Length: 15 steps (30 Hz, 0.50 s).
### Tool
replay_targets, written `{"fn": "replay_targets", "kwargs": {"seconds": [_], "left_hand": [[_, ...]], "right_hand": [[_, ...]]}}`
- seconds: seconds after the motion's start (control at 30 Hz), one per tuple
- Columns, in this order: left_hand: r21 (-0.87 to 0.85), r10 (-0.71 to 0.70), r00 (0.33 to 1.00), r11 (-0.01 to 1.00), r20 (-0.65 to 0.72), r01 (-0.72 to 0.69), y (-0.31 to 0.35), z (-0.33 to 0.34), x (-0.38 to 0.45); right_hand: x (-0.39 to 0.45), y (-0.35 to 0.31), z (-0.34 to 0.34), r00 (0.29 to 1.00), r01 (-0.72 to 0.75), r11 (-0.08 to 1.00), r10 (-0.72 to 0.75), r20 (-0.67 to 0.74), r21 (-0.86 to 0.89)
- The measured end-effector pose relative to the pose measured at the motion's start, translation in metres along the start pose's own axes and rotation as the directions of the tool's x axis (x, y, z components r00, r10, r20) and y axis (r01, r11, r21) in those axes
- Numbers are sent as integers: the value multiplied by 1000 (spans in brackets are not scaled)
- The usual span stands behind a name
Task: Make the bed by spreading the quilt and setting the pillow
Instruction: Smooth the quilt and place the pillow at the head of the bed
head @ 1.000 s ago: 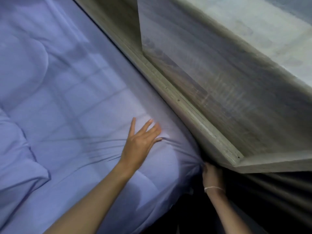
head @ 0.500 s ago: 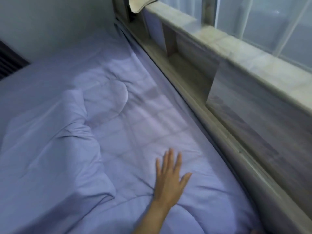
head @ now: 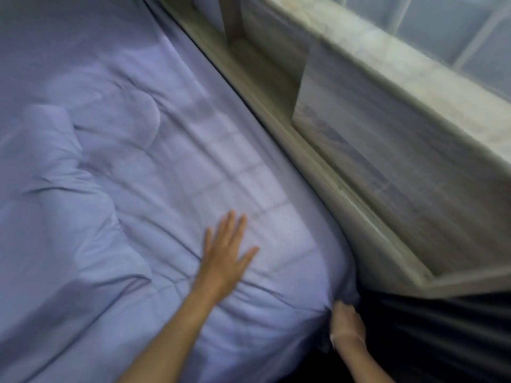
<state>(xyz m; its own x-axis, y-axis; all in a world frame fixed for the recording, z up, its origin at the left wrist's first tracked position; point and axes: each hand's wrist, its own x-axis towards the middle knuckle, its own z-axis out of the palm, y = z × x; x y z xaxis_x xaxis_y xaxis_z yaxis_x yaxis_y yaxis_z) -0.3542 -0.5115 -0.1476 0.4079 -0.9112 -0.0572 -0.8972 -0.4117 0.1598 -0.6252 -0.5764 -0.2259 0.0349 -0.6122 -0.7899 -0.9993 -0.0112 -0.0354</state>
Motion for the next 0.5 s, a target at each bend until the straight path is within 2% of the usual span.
{"fn": "replay_targets", "kwargs": {"seconds": [0.1, 0.17, 0.37, 0.43, 0.5], "left_hand": [[-43, -172, 981, 985, -85, 169, -30, -12, -18], [-84, -239, 969, 969, -63, 233, -49, -11, -48], [-13, -105, 993, 994, 51, 106, -69, -2, -137], [38, -43, 996, 998, 73, 41, -75, -2, -169], [83, -10, 995, 997, 101, 1, -82, -3, -198]], "right_hand": [[-1, 3, -1, 995, 66, 993, -73, -70, -96], [0, 10, 5, 986, 127, 972, -145, -83, -195], [-19, -19, -12, 996, 69, 976, -80, -46, -205], [-44, -29, -26, 996, 84, 941, -93, -11, -327], [-74, -43, -38, 986, 154, 898, -170, 0, -412]]}}
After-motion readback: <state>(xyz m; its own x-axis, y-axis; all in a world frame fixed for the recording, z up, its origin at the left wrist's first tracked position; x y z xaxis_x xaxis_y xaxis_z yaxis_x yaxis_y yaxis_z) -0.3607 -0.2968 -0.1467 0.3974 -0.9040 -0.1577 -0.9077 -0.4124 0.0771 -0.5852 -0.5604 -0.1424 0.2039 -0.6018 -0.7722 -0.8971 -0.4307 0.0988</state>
